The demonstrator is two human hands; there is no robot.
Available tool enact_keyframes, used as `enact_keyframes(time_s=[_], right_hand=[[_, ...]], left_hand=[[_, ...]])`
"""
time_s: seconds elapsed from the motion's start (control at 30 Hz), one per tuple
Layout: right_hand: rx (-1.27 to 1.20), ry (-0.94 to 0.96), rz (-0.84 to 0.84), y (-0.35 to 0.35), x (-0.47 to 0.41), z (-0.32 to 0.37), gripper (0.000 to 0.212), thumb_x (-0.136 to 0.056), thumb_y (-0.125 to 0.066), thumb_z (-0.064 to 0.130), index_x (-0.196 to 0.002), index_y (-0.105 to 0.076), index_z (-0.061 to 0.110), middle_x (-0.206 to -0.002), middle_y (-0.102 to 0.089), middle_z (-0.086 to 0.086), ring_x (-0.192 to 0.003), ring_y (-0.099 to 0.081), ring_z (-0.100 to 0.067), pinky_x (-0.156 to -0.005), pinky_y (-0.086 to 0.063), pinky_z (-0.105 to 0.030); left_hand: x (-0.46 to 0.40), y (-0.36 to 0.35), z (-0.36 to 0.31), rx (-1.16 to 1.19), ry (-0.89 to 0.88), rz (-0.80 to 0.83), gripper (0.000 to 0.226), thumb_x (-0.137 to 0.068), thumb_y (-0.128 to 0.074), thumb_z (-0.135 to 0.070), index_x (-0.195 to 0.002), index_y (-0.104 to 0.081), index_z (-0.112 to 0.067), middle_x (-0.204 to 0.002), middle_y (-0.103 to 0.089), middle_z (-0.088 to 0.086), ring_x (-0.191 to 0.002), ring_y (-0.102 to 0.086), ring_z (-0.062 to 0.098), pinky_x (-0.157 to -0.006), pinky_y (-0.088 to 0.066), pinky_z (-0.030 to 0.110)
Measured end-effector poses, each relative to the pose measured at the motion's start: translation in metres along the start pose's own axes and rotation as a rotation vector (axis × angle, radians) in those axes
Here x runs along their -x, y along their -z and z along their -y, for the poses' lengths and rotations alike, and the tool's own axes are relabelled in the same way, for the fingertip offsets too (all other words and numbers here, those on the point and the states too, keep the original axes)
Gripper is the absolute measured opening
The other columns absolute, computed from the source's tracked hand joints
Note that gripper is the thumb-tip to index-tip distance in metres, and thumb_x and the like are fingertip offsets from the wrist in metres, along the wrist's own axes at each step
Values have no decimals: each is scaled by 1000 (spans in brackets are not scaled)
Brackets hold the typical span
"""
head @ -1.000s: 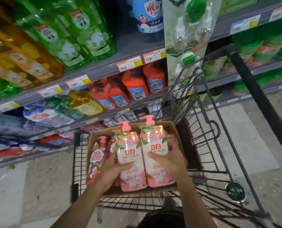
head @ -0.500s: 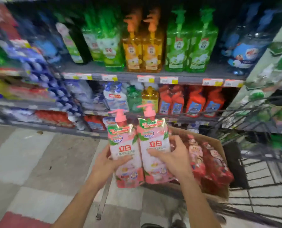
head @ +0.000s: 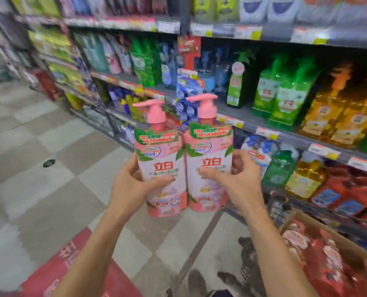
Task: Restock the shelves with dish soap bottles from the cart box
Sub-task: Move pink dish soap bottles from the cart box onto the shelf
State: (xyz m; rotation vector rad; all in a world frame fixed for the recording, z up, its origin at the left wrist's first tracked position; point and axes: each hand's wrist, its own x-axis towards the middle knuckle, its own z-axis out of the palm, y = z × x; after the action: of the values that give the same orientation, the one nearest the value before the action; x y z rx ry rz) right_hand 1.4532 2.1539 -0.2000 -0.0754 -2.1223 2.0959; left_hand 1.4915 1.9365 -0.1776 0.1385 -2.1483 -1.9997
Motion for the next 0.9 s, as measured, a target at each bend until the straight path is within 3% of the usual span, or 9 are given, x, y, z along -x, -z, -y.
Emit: enact_keyframes(time_s=[0.1,0.3,0.4,0.73,0.9], right_hand=[[-40,69,54,-34,-28,18,55,-54,-96,7,-96,-62,15,-88,-77,1,-81,-74,-9,-69,-58,-24],[-123,190,159,-145,-147,61,51,-58,-94,6,-99,-64,12,-87,-78,6,-81,-74,-6,-65,-54,-17],[-164,244,186,-190,-206,86,48,-58,-93,3,-96,-64,12,-82,-77,8,-75,-73,-3,-62,-52,-14],[-191,381,214,-313,-352,144,48,-58,-95,14,-94,-63,16,-83,-77,10,-73,-73,-4,-58,-52,-15],[-147,407,216,-376,-405,152,51,-56,-96,21,-97,-64,17,-86,-77,9,-77,-74,-6,-65,-56,-24]], left_hand=[[-30,20,-11,-17,-29,-40,55,-63,-82,10,-110,-65,-13,-93,-77,-8,-85,-74,9,-69,-58,22],[-156,87,-53,-65,-152,-146,55,-61,-86,1,-109,-66,-14,-97,-77,-2,-89,-74,16,-72,-61,29],[-221,111,-78,-121,-207,-169,52,-64,-84,5,-109,-65,-15,-93,-78,-6,-84,-75,12,-65,-58,23],[-393,180,-127,-198,-311,-203,52,-68,-84,-2,-113,-62,-18,-95,-77,-7,-84,-74,10,-64,-57,19],[-463,222,-124,-169,-310,-211,50,-71,-81,-2,-115,-61,-17,-94,-77,-8,-80,-74,9,-60,-56,18]])
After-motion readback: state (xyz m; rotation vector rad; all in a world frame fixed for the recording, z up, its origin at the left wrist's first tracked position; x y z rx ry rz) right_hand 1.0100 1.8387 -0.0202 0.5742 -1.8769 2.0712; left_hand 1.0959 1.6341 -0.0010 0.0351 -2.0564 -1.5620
